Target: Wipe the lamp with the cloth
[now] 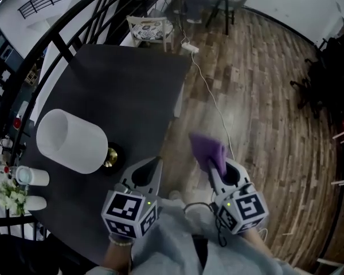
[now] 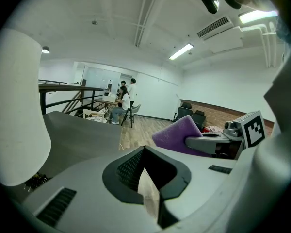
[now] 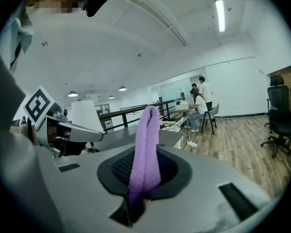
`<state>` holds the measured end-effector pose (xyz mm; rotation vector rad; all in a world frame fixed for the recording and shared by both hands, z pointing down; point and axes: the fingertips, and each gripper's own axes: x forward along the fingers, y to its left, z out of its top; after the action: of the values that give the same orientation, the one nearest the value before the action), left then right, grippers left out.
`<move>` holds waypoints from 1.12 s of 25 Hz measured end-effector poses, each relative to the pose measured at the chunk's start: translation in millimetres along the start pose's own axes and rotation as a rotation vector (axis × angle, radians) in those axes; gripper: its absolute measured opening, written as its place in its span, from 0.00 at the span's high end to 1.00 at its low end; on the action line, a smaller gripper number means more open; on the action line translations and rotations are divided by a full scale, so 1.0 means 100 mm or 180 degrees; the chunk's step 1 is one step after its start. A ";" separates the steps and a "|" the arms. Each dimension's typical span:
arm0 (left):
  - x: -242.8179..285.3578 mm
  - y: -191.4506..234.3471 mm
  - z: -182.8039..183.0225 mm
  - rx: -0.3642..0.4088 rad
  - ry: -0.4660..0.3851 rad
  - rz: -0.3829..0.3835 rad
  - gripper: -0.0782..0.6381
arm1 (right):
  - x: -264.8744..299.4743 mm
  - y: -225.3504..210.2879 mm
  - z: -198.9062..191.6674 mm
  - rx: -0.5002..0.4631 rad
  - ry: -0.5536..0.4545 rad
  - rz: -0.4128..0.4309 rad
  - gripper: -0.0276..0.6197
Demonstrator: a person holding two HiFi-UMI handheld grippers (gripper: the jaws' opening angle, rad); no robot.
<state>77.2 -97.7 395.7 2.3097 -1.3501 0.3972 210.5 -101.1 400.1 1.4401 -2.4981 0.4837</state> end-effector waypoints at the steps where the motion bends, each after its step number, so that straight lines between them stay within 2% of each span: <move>1: 0.00 0.03 0.01 -0.0004 -0.0008 0.0022 0.89 | 0.06 0.01 0.01 -0.0011 -0.0001 0.0029 0.88; 6: -0.07 0.18 0.03 -0.0057 -0.0024 0.0159 0.89 | 0.30 0.09 0.07 -0.0067 0.0050 0.0215 0.88; 13: -0.29 0.51 0.05 -0.0221 -0.0121 0.0510 0.89 | 0.77 0.34 0.29 -0.0278 0.0036 0.0619 0.88; 21: -0.46 0.81 0.11 -0.0363 -0.0294 0.0945 0.89 | 1.37 0.75 0.62 -0.0649 0.0000 0.1242 0.88; 28: -0.54 1.02 0.23 -0.0577 -0.0418 0.1364 0.89 | 1.92 1.23 0.98 -0.1006 -0.0085 0.1915 0.88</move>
<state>-37.7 -113.0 374.5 1.9213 -1.8692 0.2409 6.0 -234.1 354.4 0.5739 -2.8426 0.1437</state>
